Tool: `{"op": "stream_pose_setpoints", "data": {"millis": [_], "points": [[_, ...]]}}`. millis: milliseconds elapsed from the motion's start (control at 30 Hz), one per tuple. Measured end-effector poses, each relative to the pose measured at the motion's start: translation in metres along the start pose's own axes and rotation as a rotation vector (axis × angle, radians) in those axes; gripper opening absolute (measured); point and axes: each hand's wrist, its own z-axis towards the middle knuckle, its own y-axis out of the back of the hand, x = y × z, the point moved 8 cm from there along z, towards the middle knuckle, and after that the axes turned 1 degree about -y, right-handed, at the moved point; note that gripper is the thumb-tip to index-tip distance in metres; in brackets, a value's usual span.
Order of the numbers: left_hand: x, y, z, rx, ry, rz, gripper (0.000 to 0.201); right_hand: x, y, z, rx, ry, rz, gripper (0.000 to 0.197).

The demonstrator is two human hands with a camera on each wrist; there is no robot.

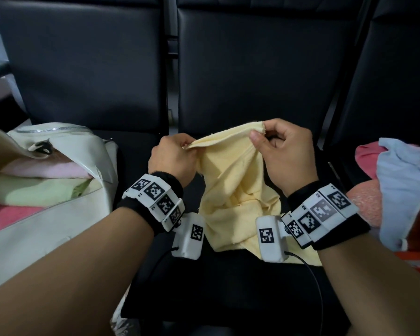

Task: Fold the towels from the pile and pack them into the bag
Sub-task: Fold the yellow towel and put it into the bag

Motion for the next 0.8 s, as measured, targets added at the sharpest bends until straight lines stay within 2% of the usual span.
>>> {"op": "stream_pose_setpoints", "data": {"millis": [133,300,400,533,600,800], "points": [[0.002,0.004,0.003,-0.037,-0.001,-0.085,0.017,-0.006,0.009,0.004,-0.075,-0.037,-0.001,0.007],[-0.010,0.002,0.001,-0.025,-0.056,-0.459,0.009,-0.009,0.019,0.005,-0.152,-0.082,0.046,0.007],[-0.019,0.004,-0.003,-0.023,-0.060,-0.572,0.014,-0.007,0.023,0.005,-0.175,-0.086,0.061,0.010],[-0.024,0.004,-0.006,-0.015,-0.037,-0.622,0.033,-0.006,0.027,0.003,-0.194,-0.086,0.076,0.009],[-0.028,0.005,-0.009,-0.013,-0.062,-0.622,0.037,-0.004,0.031,0.002,-0.206,-0.087,0.080,0.010],[-0.043,0.015,-0.020,-0.019,-0.142,-0.674,0.022,0.004,0.044,-0.005,-0.203,-0.092,0.147,0.006]]}}
